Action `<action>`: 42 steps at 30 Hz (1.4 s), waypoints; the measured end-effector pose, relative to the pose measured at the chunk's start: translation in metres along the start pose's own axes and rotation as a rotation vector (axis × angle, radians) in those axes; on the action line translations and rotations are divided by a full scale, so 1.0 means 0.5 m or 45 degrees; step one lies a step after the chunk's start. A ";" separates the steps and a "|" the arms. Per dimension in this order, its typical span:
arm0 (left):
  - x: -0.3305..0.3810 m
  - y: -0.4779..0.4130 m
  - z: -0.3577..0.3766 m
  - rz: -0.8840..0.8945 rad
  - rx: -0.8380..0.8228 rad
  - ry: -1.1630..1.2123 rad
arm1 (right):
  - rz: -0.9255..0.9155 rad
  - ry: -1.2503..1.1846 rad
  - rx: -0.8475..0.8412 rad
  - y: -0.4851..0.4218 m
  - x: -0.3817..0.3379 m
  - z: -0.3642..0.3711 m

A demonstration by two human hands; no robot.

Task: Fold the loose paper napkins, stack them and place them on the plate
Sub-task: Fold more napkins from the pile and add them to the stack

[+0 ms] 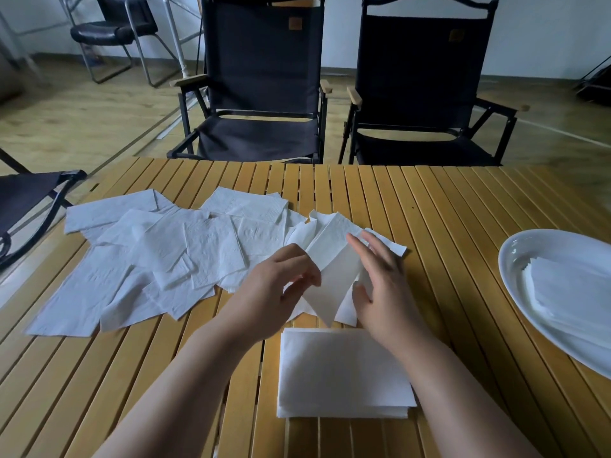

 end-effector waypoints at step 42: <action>-0.070 0.087 0.015 -0.988 -0.628 0.604 | 0.678 -0.263 -0.656 0.075 0.051 -0.057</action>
Point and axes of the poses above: each hand's wrist, its own y-axis away from the middle knuckle, its own z-axis out of the palm, x = y × z, the point moved 7 cm from there along -y, towards the middle knuckle, and after that the axes turned 5 degrees about -x, right-handed, at the moved point
